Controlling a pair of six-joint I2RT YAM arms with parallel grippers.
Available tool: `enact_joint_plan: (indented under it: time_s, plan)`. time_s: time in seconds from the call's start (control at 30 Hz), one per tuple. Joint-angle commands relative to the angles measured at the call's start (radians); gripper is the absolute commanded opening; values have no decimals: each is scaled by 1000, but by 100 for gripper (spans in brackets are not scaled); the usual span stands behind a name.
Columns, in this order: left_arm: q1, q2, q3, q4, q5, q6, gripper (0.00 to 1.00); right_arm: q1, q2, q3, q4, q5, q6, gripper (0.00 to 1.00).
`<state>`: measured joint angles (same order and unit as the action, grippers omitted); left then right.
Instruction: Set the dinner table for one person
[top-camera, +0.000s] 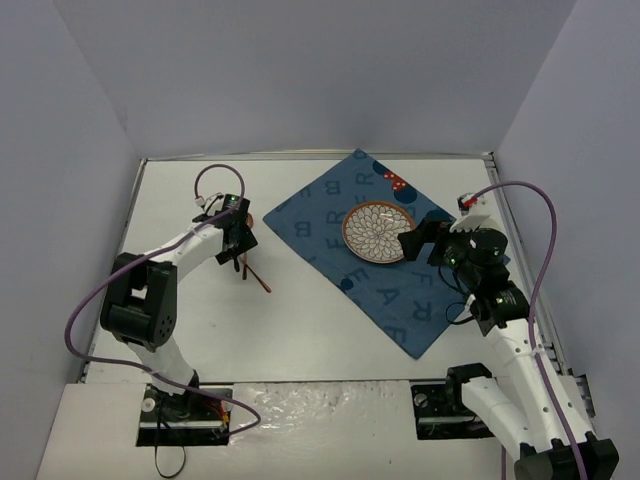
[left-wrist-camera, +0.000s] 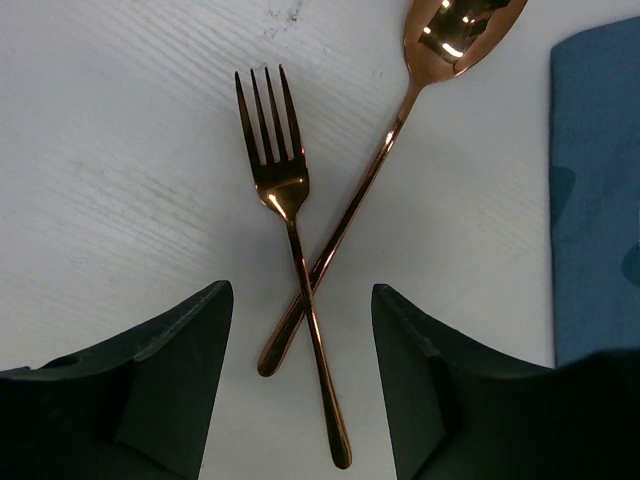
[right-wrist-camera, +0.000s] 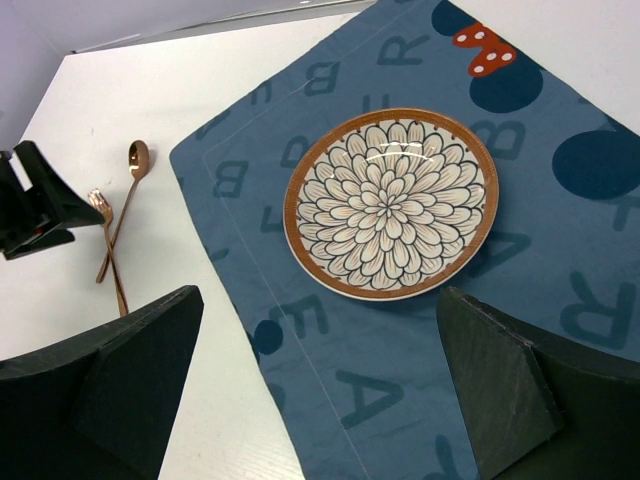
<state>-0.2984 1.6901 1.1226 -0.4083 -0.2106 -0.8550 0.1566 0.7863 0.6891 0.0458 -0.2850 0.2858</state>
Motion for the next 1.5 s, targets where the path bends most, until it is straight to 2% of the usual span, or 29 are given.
enact_joint_plan:
  time_s: [0.0, 0.6, 0.83, 0.93, 1.2, 1.47]
  plan:
    - [9, 28, 78, 31, -28, -63, 50, 24, -21, 8, 78, -31, 4, 99]
    - [14, 45, 44, 25, -12, -124, 33, 47, -51, -25, 71, -23, -10, 100]
    - [-29, -38, -41, 27, 10, -219, 34, 49, -50, -33, 68, -26, -11, 100]
    - [-64, -59, -65, 14, -22, -253, 34, 50, -53, -34, 69, -28, -11, 100]
    - [-117, -36, -42, 0, -53, -292, 34, 52, -66, -41, 66, -29, -14, 100]
    - [-122, 10, -32, -2, -39, -320, 32, 57, -81, -46, 60, -17, -21, 100]
